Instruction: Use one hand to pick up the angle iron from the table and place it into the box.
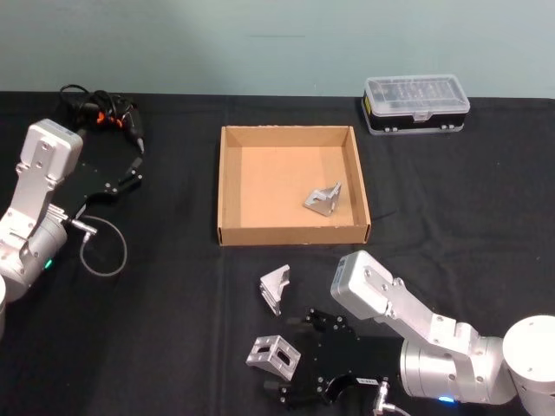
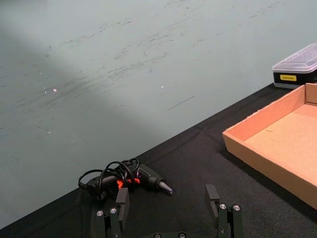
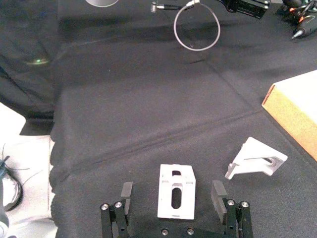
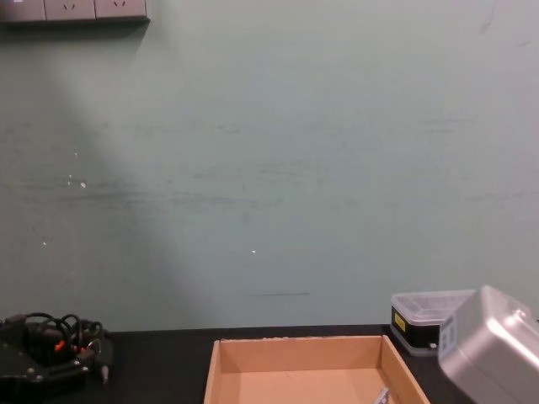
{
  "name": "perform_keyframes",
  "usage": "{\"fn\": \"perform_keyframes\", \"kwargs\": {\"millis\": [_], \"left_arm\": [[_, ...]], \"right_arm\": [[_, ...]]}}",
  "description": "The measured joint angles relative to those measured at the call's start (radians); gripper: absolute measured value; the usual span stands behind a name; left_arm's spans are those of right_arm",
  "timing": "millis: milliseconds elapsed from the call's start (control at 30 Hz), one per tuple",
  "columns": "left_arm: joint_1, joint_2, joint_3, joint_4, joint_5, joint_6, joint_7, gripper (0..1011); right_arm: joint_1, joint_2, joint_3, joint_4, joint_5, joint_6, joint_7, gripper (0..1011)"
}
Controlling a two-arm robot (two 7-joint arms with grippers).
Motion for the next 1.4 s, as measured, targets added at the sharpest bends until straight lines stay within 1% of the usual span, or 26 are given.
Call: {"fn": "perform_keyframes", "kwargs": {"millis": [633, 767, 833, 900, 1067, 1133, 1167, 1233, 1267, 1400], "left_arm": [[0.0, 0.0, 0.0, 0.0, 0.0, 0.0, 0.0, 1000], [0.0, 0.0, 0.0, 0.0, 0.0, 0.0, 0.0, 1000], [0.0, 0.0, 0.0, 0.0, 0.0, 0.0, 0.0, 1000], [0.0, 0.0, 0.0, 0.0, 0.0, 0.0, 0.0, 1000], [0.0, 0.0, 0.0, 0.0, 0.0, 0.0, 0.0, 1000], [0.0, 0.0, 0.0, 0.0, 0.0, 0.0, 0.0, 1000], [0.0, 0.0, 0.0, 0.0, 0.0, 0.0, 0.0, 1000], [0.0, 0.0, 0.0, 0.0, 0.0, 0.0, 0.0, 1000], [0.0, 0.0, 0.0, 0.0, 0.0, 0.0, 0.0, 1000], [0.0, 0.0, 0.0, 0.0, 0.0, 0.0, 0.0, 1000]], "right_arm": [[0.015, -0.049, -0.007, 0.065, -0.017, 0.003, -0.005, 995], [0.019, -0.058, -0.01, 0.076, -0.02, 0.003, -0.005, 927], [0.02, -0.061, -0.01, 0.08, -0.021, 0.003, -0.005, 863], [0.02, -0.063, -0.01, 0.083, -0.021, 0.003, -0.005, 837], [0.022, -0.067, -0.01, 0.088, -0.022, 0.005, -0.005, 663], [0.022, -0.068, -0.01, 0.089, -0.022, 0.005, -0.005, 625], [0.022, -0.068, -0.01, 0.09, -0.023, 0.005, -0.004, 567], [0.023, -0.069, -0.01, 0.092, -0.023, 0.005, -0.004, 524], [0.023, -0.07, -0.01, 0.093, -0.023, 0.005, -0.003, 470], [0.026, -0.073, -0.011, 0.097, -0.024, 0.005, 0.0, 453]]}}
